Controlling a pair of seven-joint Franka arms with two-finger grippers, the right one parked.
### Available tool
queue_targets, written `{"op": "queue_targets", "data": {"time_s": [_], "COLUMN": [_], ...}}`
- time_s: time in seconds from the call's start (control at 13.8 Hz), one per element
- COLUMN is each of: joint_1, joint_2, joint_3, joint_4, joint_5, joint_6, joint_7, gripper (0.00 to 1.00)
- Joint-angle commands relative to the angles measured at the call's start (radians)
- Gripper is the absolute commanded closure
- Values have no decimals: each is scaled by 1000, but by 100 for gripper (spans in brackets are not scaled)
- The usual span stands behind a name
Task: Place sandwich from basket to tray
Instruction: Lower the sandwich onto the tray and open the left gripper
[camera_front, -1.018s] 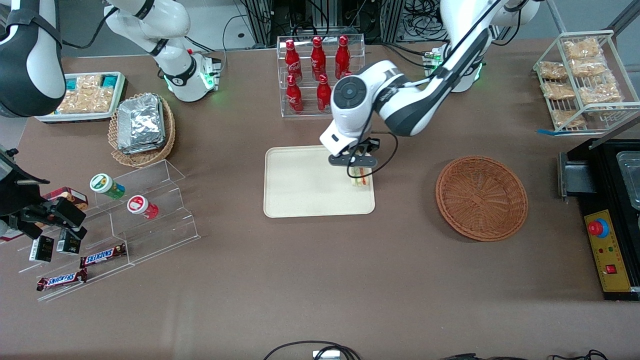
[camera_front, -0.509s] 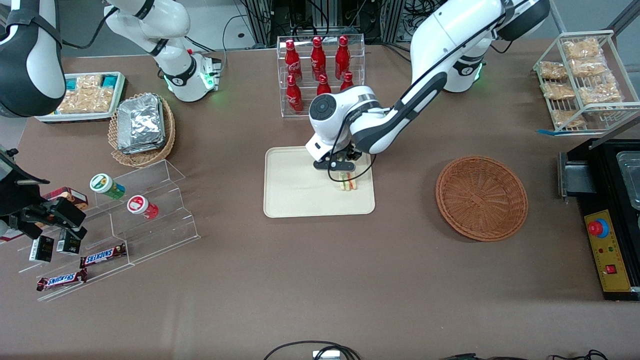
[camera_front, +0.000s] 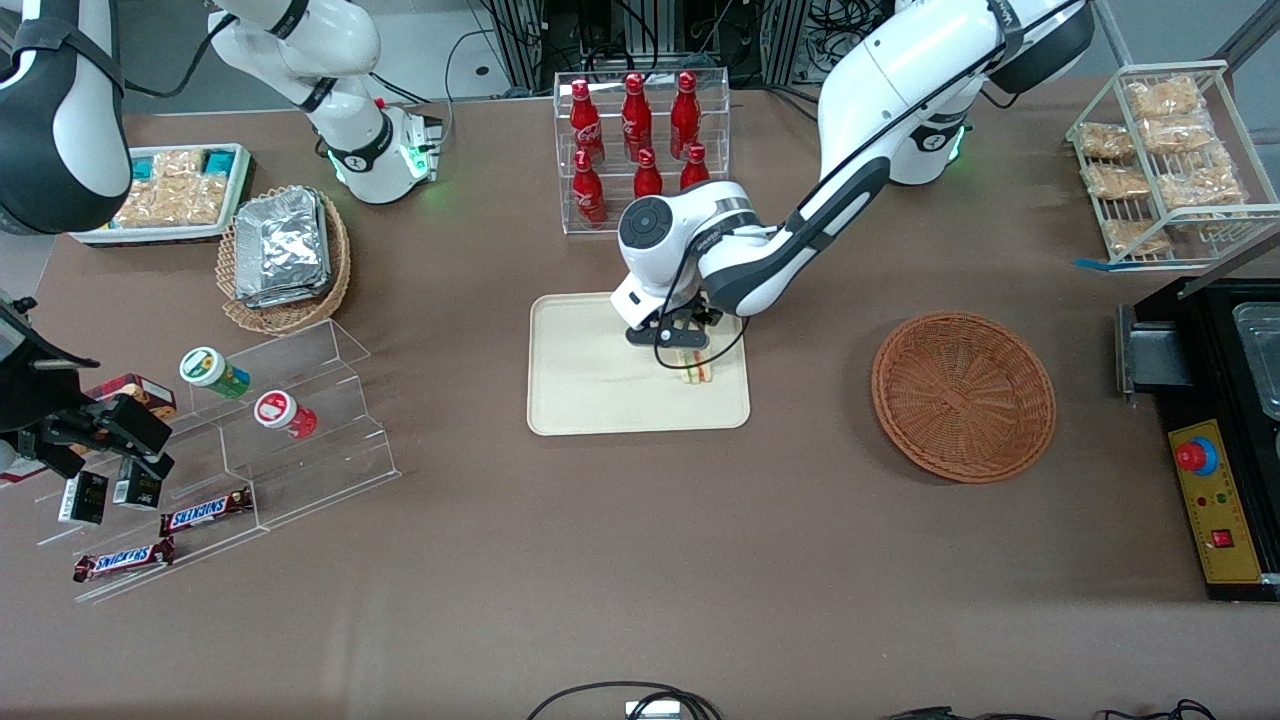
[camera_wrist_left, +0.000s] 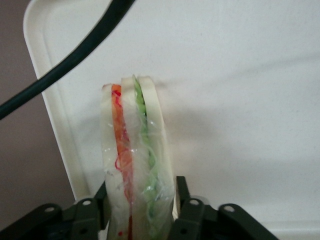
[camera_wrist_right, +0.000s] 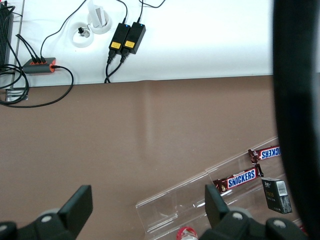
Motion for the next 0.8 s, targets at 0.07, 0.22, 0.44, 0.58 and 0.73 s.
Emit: {"op": "queue_targets", "data": {"time_s": [0.07,0.22,0.44,0.58,0.73], "joint_1": [37,97,174,235,312], "joint_2": [-44,-90,-96,-130,-167], "joint_3": [1,2,2,2,-4], "joint_4": [105,180,300,332,334], "joint_5": [-48,-67,-56,-65,-71], "joint_6": [-101,-164,-293,-308,-357], "joint_7": [-38,-56,-85,-82,-55], "gripper": [0,0,0,0,0]}}
